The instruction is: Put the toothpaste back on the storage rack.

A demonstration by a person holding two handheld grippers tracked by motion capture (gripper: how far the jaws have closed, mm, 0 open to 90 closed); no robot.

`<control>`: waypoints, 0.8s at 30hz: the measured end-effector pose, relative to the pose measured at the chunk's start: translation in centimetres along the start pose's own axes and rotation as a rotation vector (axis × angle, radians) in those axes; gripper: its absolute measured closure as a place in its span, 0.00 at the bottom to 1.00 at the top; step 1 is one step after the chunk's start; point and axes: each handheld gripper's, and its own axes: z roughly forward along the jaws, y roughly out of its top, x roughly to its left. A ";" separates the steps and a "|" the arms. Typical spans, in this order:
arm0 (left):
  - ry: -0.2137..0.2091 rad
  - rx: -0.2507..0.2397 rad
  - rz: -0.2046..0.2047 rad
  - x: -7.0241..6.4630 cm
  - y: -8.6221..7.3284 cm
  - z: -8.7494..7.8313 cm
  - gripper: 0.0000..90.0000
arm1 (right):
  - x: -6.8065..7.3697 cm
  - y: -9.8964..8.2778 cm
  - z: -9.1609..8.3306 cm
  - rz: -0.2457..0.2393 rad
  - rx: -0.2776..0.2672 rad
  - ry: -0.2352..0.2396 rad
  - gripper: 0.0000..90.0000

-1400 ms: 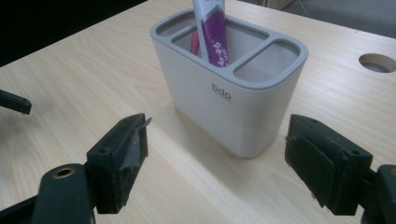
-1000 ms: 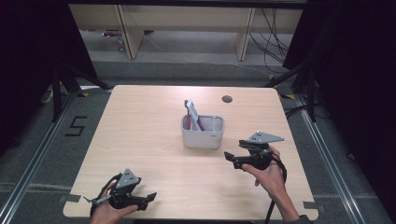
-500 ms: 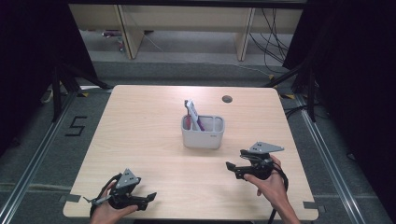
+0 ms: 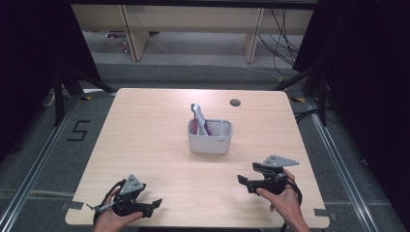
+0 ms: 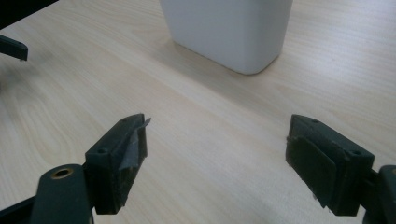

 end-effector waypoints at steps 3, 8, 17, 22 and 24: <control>-0.003 -0.016 -0.010 -0.1 0.0 -0.1 0.19 | -0.1 -0.7 -0.3 -0.001 0.011 0.001 0.22; -0.004 -0.021 -0.012 0.0 0.0 -0.1 0.19 | -0.2 -1.6 -0.7 0.052 0.010 0.002 0.20; 0.001 -0.006 -0.008 0.1 0.0 0.0 0.19 | -0.3 -2.7 -1.2 0.021 0.014 -0.017 0.19; 0.003 -0.014 -0.010 0.0 0.0 -0.1 0.19 | 0.0 -3.4 -1.5 0.003 0.038 -0.034 0.18; 0.005 -0.005 -0.003 0.1 0.0 -0.2 0.19 | 0.4 -3.6 -1.6 0.027 0.061 -0.032 0.18</control>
